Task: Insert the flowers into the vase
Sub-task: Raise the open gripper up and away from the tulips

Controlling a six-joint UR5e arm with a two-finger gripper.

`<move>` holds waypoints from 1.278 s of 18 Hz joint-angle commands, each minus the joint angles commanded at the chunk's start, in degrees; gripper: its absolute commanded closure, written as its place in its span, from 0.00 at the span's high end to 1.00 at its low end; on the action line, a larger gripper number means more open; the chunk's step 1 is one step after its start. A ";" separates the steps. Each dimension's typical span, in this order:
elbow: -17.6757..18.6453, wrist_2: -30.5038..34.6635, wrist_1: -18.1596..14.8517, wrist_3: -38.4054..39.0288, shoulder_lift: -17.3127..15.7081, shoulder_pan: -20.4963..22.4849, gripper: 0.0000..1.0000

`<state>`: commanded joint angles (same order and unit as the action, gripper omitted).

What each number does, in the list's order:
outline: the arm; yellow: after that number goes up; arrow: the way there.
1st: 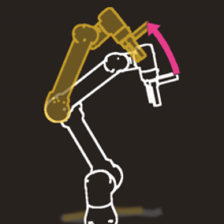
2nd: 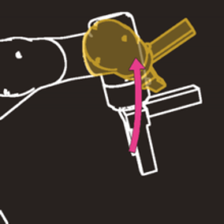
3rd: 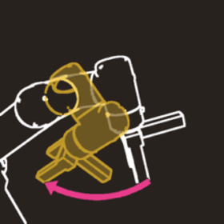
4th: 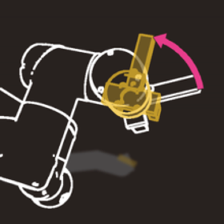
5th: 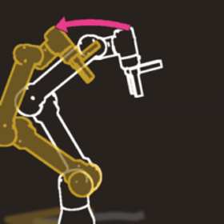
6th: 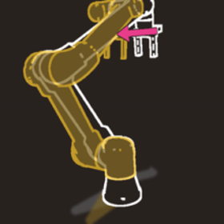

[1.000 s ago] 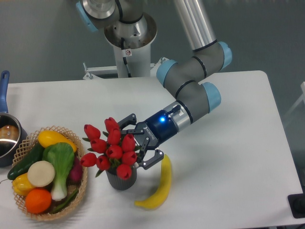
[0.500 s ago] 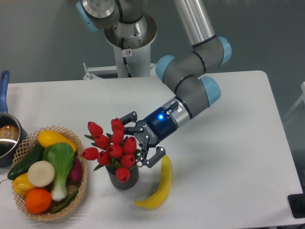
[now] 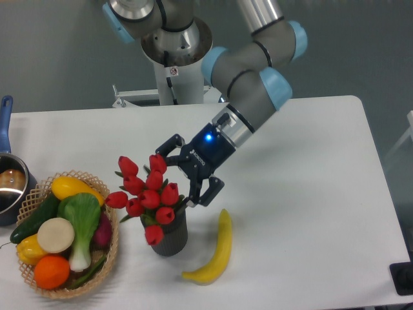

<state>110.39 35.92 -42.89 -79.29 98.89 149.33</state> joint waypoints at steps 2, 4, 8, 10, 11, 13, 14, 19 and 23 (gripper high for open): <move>-1.49 3.70 0.00 0.98 -1.85 1.31 1.00; -2.98 7.20 -0.09 1.16 -4.57 1.67 1.00; -6.85 25.48 -1.49 1.24 -9.50 1.85 1.00; -9.04 27.88 -3.42 1.07 -10.30 1.76 1.00; -10.10 29.02 -4.99 0.72 -10.30 1.93 1.00; -12.73 31.91 -9.30 0.37 -10.39 2.46 1.00; -14.05 32.80 -11.32 -0.51 -10.21 2.64 1.00; -19.42 35.09 -24.24 -12.26 -10.47 5.88 1.00; -19.16 35.97 -25.75 -16.33 -11.35 7.29 1.00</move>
<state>91.23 71.89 -68.64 -95.62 87.54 156.62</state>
